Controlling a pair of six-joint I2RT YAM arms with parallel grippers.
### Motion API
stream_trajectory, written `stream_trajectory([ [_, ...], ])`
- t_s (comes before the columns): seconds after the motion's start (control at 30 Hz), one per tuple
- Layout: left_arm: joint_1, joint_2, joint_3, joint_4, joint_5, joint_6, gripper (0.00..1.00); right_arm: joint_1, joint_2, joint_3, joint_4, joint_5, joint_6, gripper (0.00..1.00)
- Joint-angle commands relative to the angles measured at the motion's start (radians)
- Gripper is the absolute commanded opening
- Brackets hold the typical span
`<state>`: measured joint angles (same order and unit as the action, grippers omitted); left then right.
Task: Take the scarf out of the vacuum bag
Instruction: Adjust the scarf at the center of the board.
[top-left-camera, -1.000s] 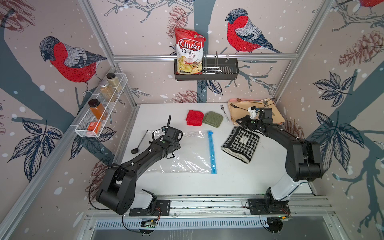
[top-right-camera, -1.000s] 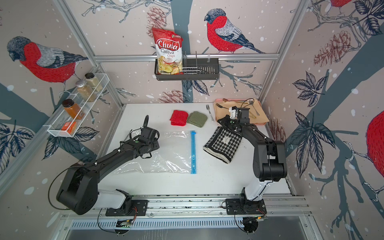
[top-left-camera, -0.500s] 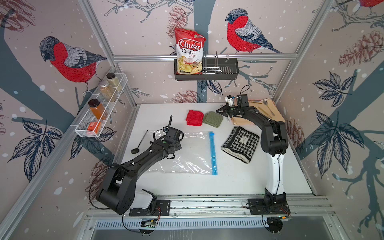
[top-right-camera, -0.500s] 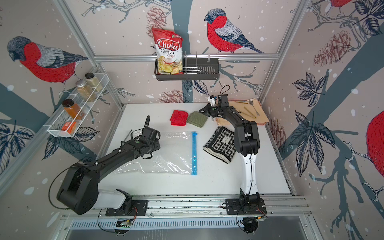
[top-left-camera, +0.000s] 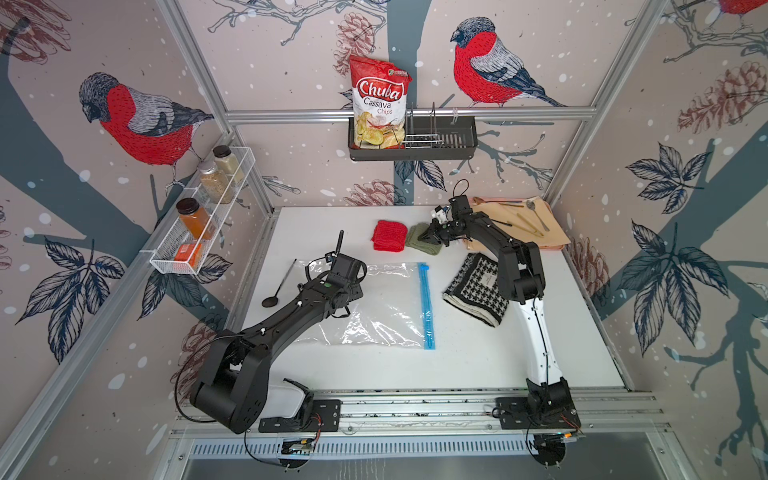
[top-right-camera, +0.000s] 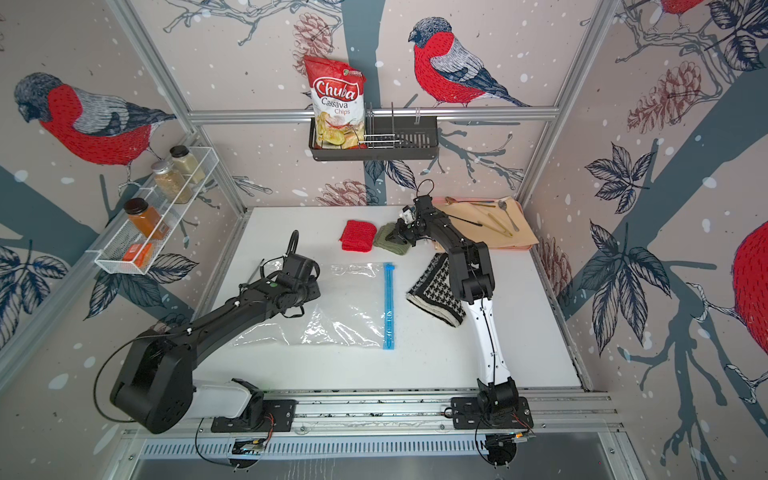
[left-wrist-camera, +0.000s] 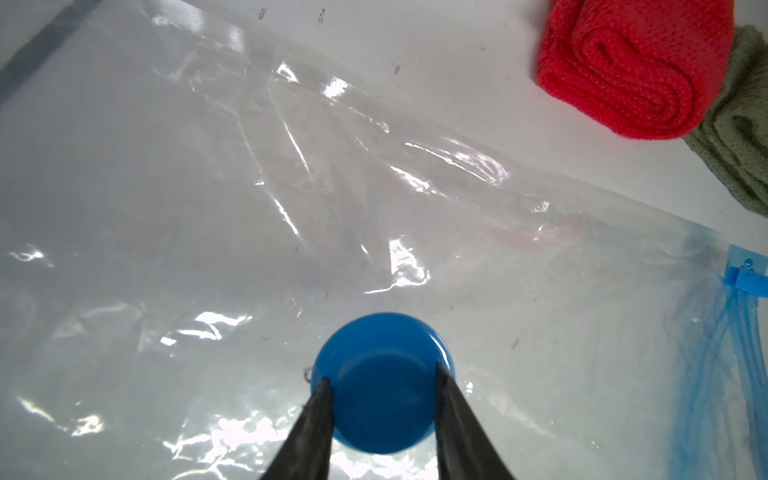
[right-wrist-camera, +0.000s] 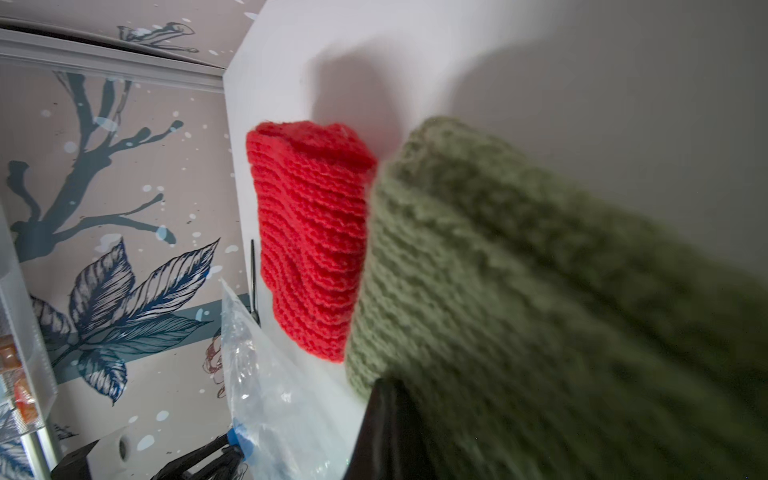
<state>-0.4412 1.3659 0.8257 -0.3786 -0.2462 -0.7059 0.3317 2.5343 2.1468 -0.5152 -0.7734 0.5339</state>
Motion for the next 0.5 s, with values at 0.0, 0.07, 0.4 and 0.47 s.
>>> stream_trajectory([
  [0.0, -0.001, -0.009, -0.004, -0.004, -0.01, -0.017, 0.11, 0.002, -0.026, 0.01, -0.097, 0.12, -0.031, 0.0],
  [0.07, -0.001, -0.014, -0.009, 0.0, -0.008, -0.018, 0.11, 0.003, -0.023, 0.016, -0.105, 0.137, -0.023, 0.0],
  [0.4, -0.001, -0.05, -0.022, -0.011, -0.021, -0.018, 0.11, 0.014, -0.004, 0.119, -0.143, 0.08, -0.022, 0.0],
  [0.47, 0.0, -0.06, -0.026, -0.012, -0.021, -0.02, 0.11, 0.026, -0.041, 0.115, -0.095, 0.027, -0.009, 0.0],
])
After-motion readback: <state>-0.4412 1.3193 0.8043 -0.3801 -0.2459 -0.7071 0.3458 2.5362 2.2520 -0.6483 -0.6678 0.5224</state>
